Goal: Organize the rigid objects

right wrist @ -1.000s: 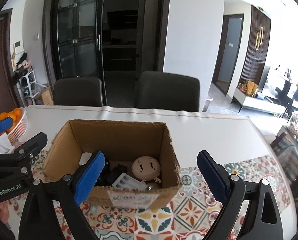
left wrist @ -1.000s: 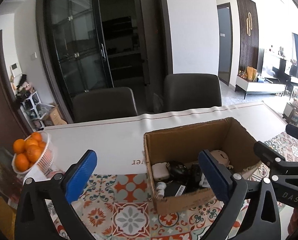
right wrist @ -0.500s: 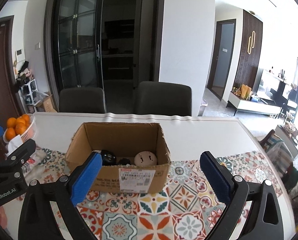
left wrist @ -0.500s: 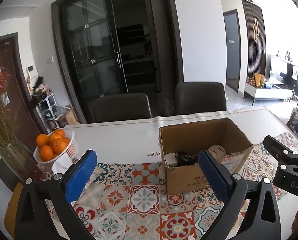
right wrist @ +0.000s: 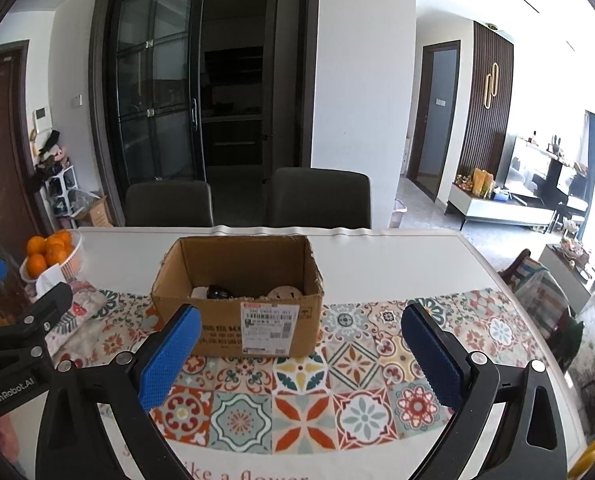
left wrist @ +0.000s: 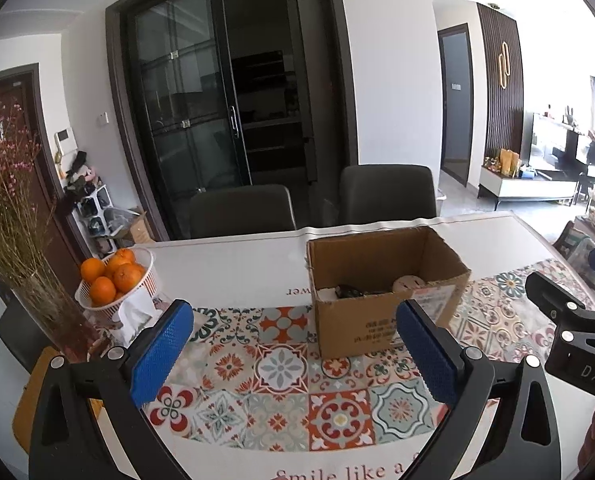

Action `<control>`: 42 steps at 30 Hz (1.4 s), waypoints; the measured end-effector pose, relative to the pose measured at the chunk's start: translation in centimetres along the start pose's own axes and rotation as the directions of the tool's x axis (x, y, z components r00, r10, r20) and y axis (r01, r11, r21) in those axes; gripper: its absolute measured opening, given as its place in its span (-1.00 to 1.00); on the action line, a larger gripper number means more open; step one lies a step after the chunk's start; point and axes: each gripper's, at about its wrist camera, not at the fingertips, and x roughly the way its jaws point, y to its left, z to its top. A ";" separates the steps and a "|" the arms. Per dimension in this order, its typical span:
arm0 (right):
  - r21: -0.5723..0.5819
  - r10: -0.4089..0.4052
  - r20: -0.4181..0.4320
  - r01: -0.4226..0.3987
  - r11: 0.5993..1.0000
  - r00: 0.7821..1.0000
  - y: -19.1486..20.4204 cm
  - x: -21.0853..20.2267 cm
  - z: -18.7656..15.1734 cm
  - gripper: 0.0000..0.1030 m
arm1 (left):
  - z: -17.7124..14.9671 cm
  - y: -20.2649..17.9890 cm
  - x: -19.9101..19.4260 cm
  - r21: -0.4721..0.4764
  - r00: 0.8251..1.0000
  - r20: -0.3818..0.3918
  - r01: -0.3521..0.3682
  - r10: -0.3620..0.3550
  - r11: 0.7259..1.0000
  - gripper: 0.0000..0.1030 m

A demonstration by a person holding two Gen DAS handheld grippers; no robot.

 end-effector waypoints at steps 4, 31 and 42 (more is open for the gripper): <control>-0.005 0.000 0.005 0.000 1.000 1.000 0.0 -1.4 -0.4 0.96 | -0.3 -0.1 -1.1 0.003 1.000 0.004 0.013 -0.013 1.000 1.00; 0.015 0.034 0.030 -0.035 0.999 0.999 -0.8 -3.9 -0.8 0.97 | 0.0 -0.6 -3.8 0.014 0.999 0.054 0.005 -0.006 1.000 1.00; 0.014 0.029 0.039 -0.030 0.999 0.999 -0.7 -4.3 -0.8 0.97 | 0.3 -0.4 -4.4 0.014 0.998 0.068 0.008 -0.009 1.000 1.00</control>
